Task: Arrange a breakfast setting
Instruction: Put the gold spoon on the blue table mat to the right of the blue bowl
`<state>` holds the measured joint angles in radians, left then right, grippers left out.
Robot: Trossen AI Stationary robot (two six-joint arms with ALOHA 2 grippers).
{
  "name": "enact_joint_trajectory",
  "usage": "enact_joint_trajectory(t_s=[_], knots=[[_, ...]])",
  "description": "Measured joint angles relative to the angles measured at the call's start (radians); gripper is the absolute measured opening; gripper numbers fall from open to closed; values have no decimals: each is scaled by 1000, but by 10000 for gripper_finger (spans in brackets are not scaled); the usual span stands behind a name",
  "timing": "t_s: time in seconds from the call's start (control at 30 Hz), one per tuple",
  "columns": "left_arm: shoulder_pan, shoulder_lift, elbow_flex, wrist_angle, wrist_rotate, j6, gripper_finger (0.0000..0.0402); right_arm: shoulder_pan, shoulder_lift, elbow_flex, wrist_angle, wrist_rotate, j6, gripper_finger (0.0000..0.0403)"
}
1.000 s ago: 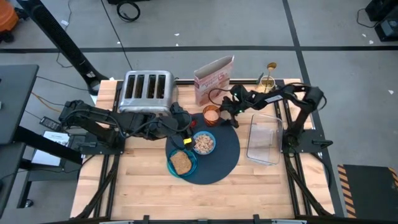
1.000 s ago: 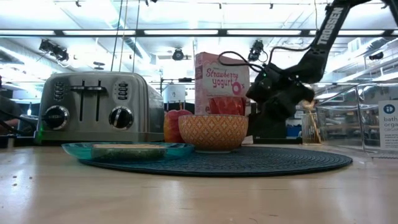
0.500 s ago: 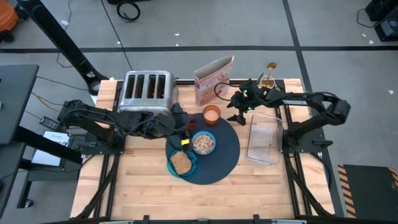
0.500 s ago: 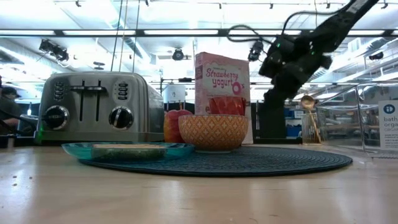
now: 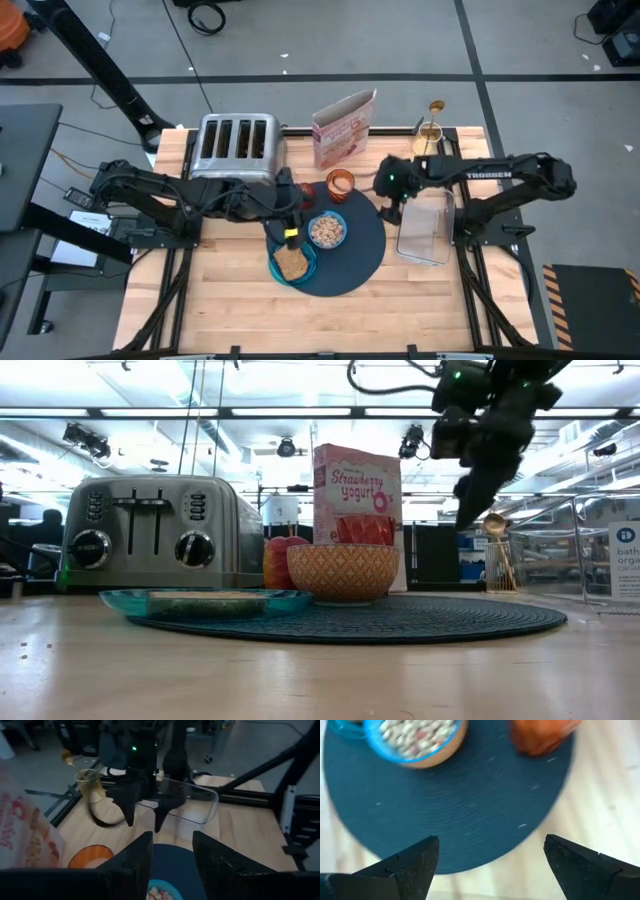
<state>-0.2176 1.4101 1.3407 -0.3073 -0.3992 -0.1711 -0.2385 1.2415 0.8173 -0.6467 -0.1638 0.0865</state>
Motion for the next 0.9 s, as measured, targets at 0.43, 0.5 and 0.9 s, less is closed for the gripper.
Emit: enact_joint_trajectory(t_s=[0.43, 0.5, 0.9], knots=[[-12, 0, 0, 2, 92, 7, 146, 291, 30, 0, -126, 40, 325, 359], [-17, -4, -1, 2, 93, 10, 146, 325, 30, 1, -131, 38, 368, 359], [-36, -63, -2, -13, 92, 18, 146, 456, 28, 68, -158, 20, 528, 359]])
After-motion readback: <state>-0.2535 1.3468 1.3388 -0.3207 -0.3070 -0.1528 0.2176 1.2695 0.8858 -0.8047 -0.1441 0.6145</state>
